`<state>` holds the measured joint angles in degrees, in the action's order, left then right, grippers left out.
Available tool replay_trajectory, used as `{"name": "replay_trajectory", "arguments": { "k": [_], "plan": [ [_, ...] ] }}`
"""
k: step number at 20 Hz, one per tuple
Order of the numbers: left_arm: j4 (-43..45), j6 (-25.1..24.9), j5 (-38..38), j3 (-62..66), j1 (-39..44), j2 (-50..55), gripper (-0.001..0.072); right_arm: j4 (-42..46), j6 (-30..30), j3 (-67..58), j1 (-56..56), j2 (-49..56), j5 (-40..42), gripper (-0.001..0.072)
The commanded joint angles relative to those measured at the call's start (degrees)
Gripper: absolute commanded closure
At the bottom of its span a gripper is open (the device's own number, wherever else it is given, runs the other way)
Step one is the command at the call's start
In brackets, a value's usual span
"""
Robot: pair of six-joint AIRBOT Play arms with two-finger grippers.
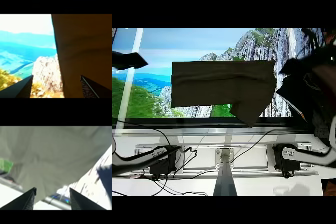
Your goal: Fold the clothes and pants, and hang the long-sleeved shirts on hangers.
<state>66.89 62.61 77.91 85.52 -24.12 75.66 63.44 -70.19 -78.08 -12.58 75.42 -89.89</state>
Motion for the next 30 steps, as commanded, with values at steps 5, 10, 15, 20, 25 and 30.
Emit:
{"name": "replay_trajectory", "arguments": {
  "k": [5,10,15,20,25,30],
  "plan": [
    [-0.1,0.0,1.7,-9.1,-7.4,-3.2,0.0064,0.3,-4.1,38.4,0.1,-22.1,17.1,0.0261],
    [-2.2,0.0,-1.2,-22.5,-7.3,-3.1,0.0064,-10.3,-8.4,54.4,0.1,-22.0,32.3,0.0261],
    [-3.6,0.0,-5.2,-32.8,-7.3,-3.1,0.0065,-15.9,-8.4,57.8,0.1,-17.2,42.6,0.0262],
    [-4.7,0.0,-8.0,-41.5,-7.3,-3.1,0.0064,-21.1,-2.6,57.8,0.1,-10.1,42.5,0.0266],
    [-4.6,0.0,-8.7,-45.5,-7.3,-3.1,0.0064,-24.3,7.4,57.4,0.1,-9.5,37.1,0.0410],
    [-5.6,0.0,-11.2,-46.3,-7.3,-2.7,0.0065,-24.4,11.4,55.7,0.1,-9.5,33.9,0.0690]
  ]
}}
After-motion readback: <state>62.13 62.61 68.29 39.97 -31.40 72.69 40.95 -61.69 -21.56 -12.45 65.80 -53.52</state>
